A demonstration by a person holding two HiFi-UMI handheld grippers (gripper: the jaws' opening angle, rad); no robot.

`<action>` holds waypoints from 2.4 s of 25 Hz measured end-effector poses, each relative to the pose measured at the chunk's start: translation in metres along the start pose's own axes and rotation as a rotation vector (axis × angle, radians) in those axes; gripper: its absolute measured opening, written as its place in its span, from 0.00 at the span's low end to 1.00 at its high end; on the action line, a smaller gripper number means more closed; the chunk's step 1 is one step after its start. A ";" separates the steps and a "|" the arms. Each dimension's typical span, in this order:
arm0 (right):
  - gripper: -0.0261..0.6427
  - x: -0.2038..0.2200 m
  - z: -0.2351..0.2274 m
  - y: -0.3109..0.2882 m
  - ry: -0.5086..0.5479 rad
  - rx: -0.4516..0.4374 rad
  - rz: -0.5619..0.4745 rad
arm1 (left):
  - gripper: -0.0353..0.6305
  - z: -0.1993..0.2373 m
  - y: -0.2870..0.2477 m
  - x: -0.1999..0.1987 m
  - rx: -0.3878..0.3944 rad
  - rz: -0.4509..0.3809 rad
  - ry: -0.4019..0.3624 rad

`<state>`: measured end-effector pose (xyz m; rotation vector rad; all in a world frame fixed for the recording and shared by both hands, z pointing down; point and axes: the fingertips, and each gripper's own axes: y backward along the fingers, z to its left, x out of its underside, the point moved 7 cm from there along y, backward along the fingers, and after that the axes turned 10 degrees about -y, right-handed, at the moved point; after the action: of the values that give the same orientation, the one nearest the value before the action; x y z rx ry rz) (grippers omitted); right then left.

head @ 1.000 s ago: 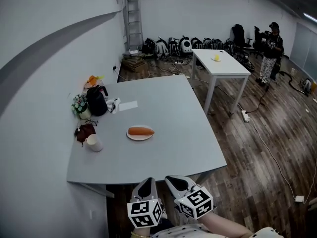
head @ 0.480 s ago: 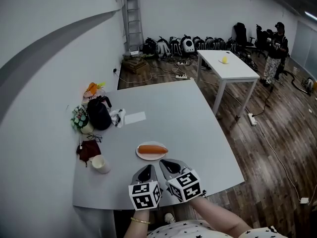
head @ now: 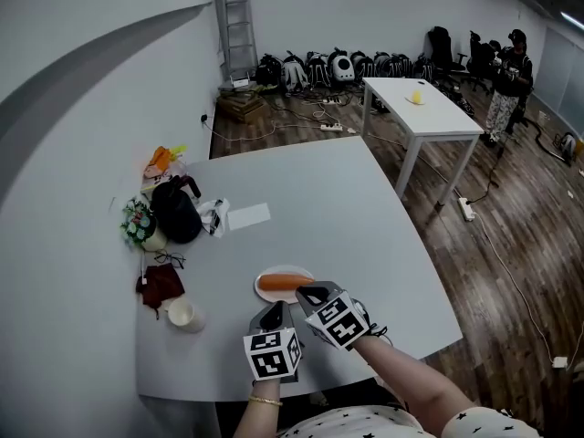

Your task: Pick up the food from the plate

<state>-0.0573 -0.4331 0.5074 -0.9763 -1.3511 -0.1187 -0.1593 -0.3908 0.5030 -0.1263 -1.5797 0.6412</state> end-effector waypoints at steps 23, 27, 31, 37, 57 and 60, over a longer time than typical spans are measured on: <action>0.34 0.031 -0.040 -0.159 0.377 -0.305 0.573 | 0.06 0.028 -0.053 0.026 -0.036 0.123 0.080; 0.34 0.025 -0.047 -0.129 0.208 -0.240 0.413 | 0.06 0.028 -0.043 0.021 -0.037 0.102 0.081; 0.34 0.016 -0.040 -0.082 -0.003 -0.230 0.227 | 0.06 0.025 -0.027 0.012 -0.047 0.050 0.083; 0.34 0.011 -0.009 -0.012 -0.229 -0.160 -0.043 | 0.06 0.012 -0.002 0.007 -0.040 -0.015 0.047; 0.34 0.022 0.026 0.035 -0.301 -0.062 -0.179 | 0.06 0.000 0.026 0.002 -0.022 -0.062 0.011; 0.34 0.020 0.024 0.037 -0.306 -0.057 -0.189 | 0.06 -0.002 0.027 0.001 -0.018 -0.065 0.009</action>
<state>-0.0480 -0.3858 0.5029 -0.9386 -1.7294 -0.1567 -0.1657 -0.3674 0.4913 -0.0905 -1.5748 0.5747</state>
